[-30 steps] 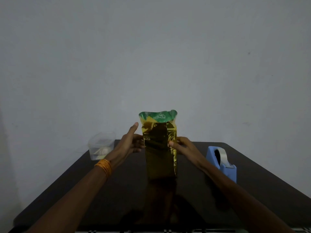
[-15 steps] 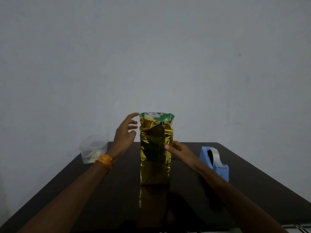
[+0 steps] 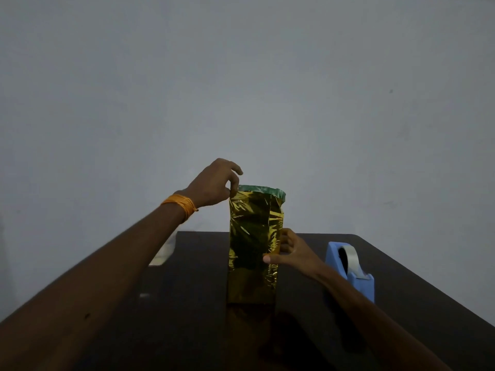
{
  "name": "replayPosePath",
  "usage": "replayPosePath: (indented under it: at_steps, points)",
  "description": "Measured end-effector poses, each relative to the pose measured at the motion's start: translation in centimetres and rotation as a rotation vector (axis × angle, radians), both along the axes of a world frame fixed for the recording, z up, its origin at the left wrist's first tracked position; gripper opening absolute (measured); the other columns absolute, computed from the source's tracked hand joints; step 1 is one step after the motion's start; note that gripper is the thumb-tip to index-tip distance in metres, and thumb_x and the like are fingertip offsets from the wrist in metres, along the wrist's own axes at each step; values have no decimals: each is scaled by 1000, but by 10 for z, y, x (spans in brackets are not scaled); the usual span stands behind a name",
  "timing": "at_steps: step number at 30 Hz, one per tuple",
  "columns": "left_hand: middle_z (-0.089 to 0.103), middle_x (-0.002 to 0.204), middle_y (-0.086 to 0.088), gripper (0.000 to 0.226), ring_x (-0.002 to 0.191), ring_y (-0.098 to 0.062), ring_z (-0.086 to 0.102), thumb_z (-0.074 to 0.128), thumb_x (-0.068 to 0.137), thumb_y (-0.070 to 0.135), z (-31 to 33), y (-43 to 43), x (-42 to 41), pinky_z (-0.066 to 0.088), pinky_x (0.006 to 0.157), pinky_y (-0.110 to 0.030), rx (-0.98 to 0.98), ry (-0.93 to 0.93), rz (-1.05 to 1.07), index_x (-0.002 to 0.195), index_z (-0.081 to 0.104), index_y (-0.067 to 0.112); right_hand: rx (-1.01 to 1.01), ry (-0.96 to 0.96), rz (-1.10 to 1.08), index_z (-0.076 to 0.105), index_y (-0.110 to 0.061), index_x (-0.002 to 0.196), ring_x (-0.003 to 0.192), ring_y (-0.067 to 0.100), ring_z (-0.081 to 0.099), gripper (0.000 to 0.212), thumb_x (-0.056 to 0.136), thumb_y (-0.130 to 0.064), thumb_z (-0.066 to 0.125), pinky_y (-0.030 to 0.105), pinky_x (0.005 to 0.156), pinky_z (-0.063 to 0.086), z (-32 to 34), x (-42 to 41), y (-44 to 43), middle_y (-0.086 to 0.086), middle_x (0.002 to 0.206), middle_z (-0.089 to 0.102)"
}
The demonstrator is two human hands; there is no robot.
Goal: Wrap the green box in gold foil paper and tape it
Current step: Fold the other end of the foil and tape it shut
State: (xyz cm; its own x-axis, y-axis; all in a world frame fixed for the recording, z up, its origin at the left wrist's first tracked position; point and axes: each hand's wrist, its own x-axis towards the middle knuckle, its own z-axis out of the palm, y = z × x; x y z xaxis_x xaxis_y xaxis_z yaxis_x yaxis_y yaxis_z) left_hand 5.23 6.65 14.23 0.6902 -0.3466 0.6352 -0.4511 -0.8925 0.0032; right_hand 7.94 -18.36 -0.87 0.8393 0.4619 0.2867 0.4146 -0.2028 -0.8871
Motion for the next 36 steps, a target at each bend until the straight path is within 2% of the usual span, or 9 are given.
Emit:
replayPosePath:
  at_steps: [3,7,12,17,20,25,30,33,36]
  points:
    - [66,120,-3,30,115,-18,54,59,78,-7,-1,3,0,43,102,-45,-202,17,-55,66,70,17,2,-8,5,41,-36,117,102,1,57,60,80,-8,79,11,75,51,0,-2,0,-17,116,52]
    - [70,115,-4,27,109,-17,60,53,93,13,0,5,-8,46,95,-33,-667,56,-174,75,74,13,2,-6,8,40,-36,120,102,-1,55,63,79,-11,80,10,75,50,-1,0,2,-19,116,50]
    - [53,142,6,45,133,-12,40,67,74,60,-2,-12,-18,30,105,-35,-284,244,-177,107,72,29,-12,3,7,37,-35,124,103,-1,53,66,79,-14,81,12,75,50,0,2,3,-20,118,48]
    - [61,133,3,36,138,-16,35,76,77,51,-3,-52,-17,30,105,-34,-22,140,-113,88,77,16,2,4,9,42,-29,129,111,7,57,70,75,-18,85,14,78,52,-1,3,2,-10,125,55]
    - [68,121,1,25,125,-19,51,78,79,36,5,-66,-13,39,95,-30,-67,141,-96,79,77,11,-5,1,-1,44,-30,128,114,12,59,71,72,-20,87,15,80,53,0,3,1,-6,127,57]
    - [76,91,-1,26,89,-13,67,71,86,36,12,-71,-17,56,84,-36,-444,82,-137,71,78,15,-29,13,1,43,-29,125,110,7,58,66,76,-13,83,11,77,51,-1,6,0,-11,122,55]
    - [71,72,-3,66,70,-18,66,64,72,74,10,-86,-19,55,68,-33,-93,98,95,75,76,9,-33,13,1,40,-29,125,110,8,56,65,78,-12,82,10,75,50,-1,7,0,-18,118,53]
    - [65,74,-2,48,74,-20,61,71,77,57,5,-98,-16,54,72,-34,69,-16,168,81,71,9,-33,4,-7,43,-27,128,113,10,58,68,75,-15,84,14,80,51,-1,7,2,-9,123,57]
    - [71,74,-4,29,73,-23,66,77,75,38,7,-101,-8,58,71,-36,-94,22,140,75,74,9,-31,-12,-8,45,-23,130,113,13,60,72,72,-19,88,19,84,52,-2,8,3,-1,125,58]
